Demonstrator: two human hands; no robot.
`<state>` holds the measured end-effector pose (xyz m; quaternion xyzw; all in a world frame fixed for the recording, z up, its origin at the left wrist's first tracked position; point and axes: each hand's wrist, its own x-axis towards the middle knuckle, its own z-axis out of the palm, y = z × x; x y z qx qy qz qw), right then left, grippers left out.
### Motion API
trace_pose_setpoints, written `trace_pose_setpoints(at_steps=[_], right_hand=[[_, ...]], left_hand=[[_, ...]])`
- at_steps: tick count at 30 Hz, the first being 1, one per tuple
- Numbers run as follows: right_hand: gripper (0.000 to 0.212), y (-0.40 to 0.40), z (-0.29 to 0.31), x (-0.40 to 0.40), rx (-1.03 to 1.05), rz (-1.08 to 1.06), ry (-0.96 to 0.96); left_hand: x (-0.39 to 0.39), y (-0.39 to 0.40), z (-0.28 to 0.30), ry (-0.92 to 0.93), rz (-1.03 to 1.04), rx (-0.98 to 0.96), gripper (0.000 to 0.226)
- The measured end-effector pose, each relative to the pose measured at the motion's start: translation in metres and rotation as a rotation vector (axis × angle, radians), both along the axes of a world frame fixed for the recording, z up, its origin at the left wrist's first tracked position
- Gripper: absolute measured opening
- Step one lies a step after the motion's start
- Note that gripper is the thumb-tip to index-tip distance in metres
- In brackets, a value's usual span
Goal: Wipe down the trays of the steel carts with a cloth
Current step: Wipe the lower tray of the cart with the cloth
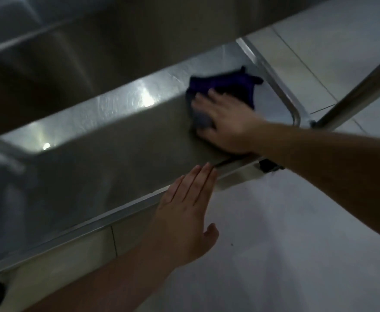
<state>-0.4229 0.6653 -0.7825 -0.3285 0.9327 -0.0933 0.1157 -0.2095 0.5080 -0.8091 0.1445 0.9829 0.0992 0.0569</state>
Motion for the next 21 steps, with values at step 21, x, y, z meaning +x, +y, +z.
trace_pose_setpoints(at_steps=[21], right_hand=[[0.074, -0.073, -0.003, 0.036, -0.030, 0.263, -0.044]], left_hand=[[0.002, -0.001, -0.001, -0.046, -0.014, 0.009, 0.112]])
